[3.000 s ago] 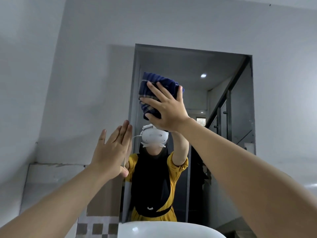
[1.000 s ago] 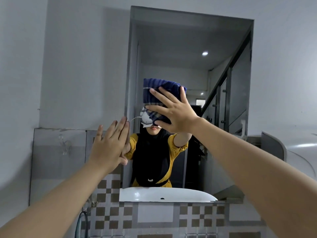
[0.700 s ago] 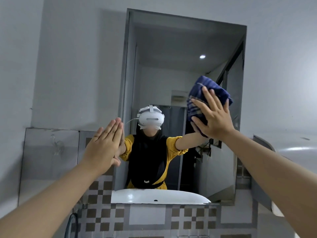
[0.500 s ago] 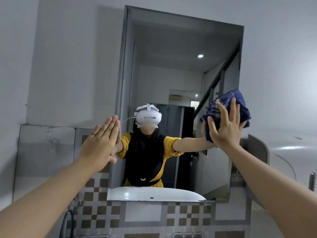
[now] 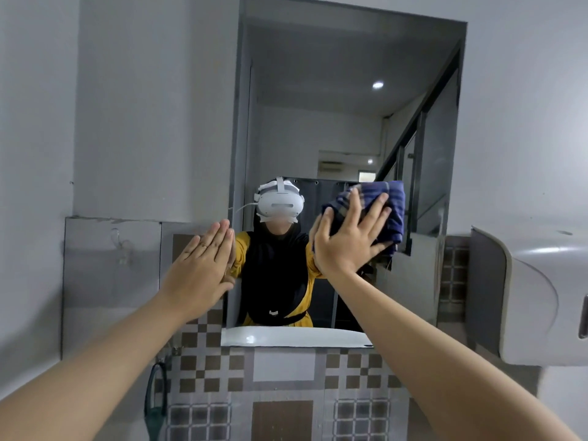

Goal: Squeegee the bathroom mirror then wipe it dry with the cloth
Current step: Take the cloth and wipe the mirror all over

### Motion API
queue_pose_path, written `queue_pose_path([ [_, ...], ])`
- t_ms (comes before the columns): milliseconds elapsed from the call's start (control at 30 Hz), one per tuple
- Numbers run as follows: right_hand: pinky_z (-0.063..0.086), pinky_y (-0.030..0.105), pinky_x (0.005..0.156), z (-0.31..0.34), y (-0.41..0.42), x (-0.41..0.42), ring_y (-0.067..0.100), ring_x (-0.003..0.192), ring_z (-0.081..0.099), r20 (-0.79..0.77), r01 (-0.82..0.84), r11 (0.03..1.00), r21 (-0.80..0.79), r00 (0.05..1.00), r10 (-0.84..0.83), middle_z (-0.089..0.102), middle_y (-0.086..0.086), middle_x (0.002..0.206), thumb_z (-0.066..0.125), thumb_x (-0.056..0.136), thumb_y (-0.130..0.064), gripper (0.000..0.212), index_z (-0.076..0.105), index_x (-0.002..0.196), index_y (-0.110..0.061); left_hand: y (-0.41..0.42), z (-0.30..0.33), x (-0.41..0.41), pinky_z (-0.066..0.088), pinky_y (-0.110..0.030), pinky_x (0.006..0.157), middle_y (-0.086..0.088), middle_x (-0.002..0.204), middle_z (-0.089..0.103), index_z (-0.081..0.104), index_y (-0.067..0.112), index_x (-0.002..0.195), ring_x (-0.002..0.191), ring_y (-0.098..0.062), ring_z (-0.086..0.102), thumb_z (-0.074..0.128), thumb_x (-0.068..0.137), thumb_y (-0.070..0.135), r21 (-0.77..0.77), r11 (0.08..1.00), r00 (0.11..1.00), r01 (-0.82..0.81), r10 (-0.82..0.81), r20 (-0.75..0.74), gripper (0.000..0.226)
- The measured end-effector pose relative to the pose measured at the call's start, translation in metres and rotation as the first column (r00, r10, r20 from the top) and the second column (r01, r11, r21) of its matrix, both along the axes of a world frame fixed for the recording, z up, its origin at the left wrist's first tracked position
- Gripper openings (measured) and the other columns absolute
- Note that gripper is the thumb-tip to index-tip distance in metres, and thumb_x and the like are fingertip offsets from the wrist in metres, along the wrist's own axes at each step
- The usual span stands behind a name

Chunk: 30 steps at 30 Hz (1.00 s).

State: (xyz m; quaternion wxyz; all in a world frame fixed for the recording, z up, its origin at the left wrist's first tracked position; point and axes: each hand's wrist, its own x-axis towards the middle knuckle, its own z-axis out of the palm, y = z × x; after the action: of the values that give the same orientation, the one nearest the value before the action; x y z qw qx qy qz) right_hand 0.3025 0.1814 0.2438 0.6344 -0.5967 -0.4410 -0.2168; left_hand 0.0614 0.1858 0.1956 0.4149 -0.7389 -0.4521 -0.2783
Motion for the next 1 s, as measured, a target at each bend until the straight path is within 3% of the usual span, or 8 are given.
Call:
queue_pose_path([
  [67, 0.0, 0.067, 0.109, 0.003, 0.001, -0.019, 0.026, 0.149, -0.002, 0.084, -0.012, 1.0, -0.008, 0.996, 0.013, 0.0, 0.004, 0.162, 0.042, 0.088, -0.053, 0.061, 0.027, 0.146, -0.039, 0.0, -0.009, 0.0, 0.02, -0.042, 0.111, -0.017, 0.149, 0.025, 0.023, 0.002, 0.141, 0.14, -0.028, 0.017, 0.083, 0.055, 0.048, -0.009, 1.0, 1.0, 0.01, -0.01, 0.008, 0.114],
  [233, -0.011, 0.062, 0.108, 0.014, 0.003, -0.057, 0.025, 0.148, -0.008, 0.388, -0.054, 0.994, -0.099, 0.917, 0.088, -0.008, 0.001, 0.162, 0.041, 0.092, -0.052, 0.06, 0.018, 0.147, -0.043, 0.004, -0.021, 0.001, 0.025, -0.043, 0.104, -0.016, 0.149, 0.023, 0.012, 0.003, 0.143, 0.143, -0.023, 0.005, 0.082, 0.05, 0.054, -0.063, 0.998, 0.998, 0.018, -0.015, 0.053, 0.127],
  [300, -0.013, 0.059, 0.107, 0.016, 0.006, -0.07, 0.026, 0.148, -0.004, 0.548, -0.058, 0.994, -0.09, 0.831, 0.098, -0.004, 0.001, 0.162, 0.043, 0.091, -0.051, 0.058, 0.024, 0.146, -0.042, 0.004, -0.021, 0.001, 0.025, -0.044, 0.103, -0.017, 0.149, 0.023, 0.01, 0.003, 0.144, 0.143, -0.02, 0.001, 0.082, 0.05, 0.053, -0.08, 0.996, 0.997, 0.04, -0.034, 0.074, 0.129],
  [467, 0.003, 0.063, 0.111, 0.017, 0.014, -0.074, 0.027, 0.148, 0.009, 0.783, -0.021, 0.999, -0.048, 0.619, 0.051, 0.011, 0.003, 0.162, 0.048, 0.089, -0.051, 0.055, 0.038, 0.142, -0.038, 0.004, -0.024, 0.0, 0.031, -0.045, 0.098, -0.021, 0.146, 0.03, 0.023, -0.001, 0.142, 0.133, -0.033, 0.029, 0.084, 0.045, 0.051, -0.103, 0.994, 0.996, 0.046, -0.038, 0.082, 0.125],
  [600, 0.006, 0.066, 0.11, 0.018, 0.009, -0.044, 0.026, 0.148, 0.01, 0.939, 0.045, 0.998, -0.036, 0.342, 0.018, 0.013, 0.003, 0.161, 0.043, 0.09, -0.054, 0.054, 0.037, 0.142, -0.04, 0.006, -0.026, -0.002, 0.028, -0.043, 0.102, -0.019, 0.148, 0.027, 0.018, 0.002, 0.144, 0.136, -0.031, 0.024, 0.079, 0.059, 0.049, -0.077, 0.996, 0.995, 0.049, -0.042, 0.095, 0.115],
  [667, 0.008, 0.069, 0.108, 0.014, 0.005, -0.028, 0.027, 0.148, 0.011, 0.959, 0.083, 0.996, -0.026, 0.282, 0.001, 0.012, 0.003, 0.161, 0.04, 0.09, -0.054, 0.055, 0.035, 0.143, -0.04, 0.007, -0.027, -0.001, 0.026, -0.042, 0.104, -0.016, 0.15, 0.022, 0.014, 0.005, 0.145, 0.138, -0.029, 0.02, 0.077, 0.065, 0.044, -0.074, 0.995, 0.991, 0.074, -0.065, 0.115, 0.11],
  [800, 0.018, 0.071, 0.104, 0.003, -0.001, 0.01, 0.03, 0.147, 0.018, 0.957, 0.12, 0.993, 0.014, 0.286, -0.048, 0.016, 0.008, 0.16, 0.044, 0.088, -0.055, 0.057, 0.036, 0.142, -0.04, 0.005, -0.025, 0.002, 0.025, -0.042, 0.103, -0.015, 0.148, 0.017, 0.014, 0.006, 0.145, 0.137, -0.029, 0.019, 0.085, 0.052, 0.041, -0.106, 0.992, 0.99, 0.066, -0.051, 0.135, 0.122],
  [1000, 0.015, 0.076, 0.101, -0.011, -0.01, 0.084, 0.041, 0.145, 0.013, 0.883, 0.211, 0.977, -0.001, 0.459, -0.098, 0.011, 0.027, 0.157, 0.043, 0.087, -0.062, 0.059, 0.033, 0.142, -0.045, 0.005, -0.026, 0.003, 0.028, -0.043, 0.101, -0.018, 0.147, 0.024, 0.013, 0.005, 0.145, 0.135, -0.03, 0.023, 0.085, 0.048, 0.047, -0.107, 0.993, 0.992, 0.042, -0.029, 0.121, 0.127],
])
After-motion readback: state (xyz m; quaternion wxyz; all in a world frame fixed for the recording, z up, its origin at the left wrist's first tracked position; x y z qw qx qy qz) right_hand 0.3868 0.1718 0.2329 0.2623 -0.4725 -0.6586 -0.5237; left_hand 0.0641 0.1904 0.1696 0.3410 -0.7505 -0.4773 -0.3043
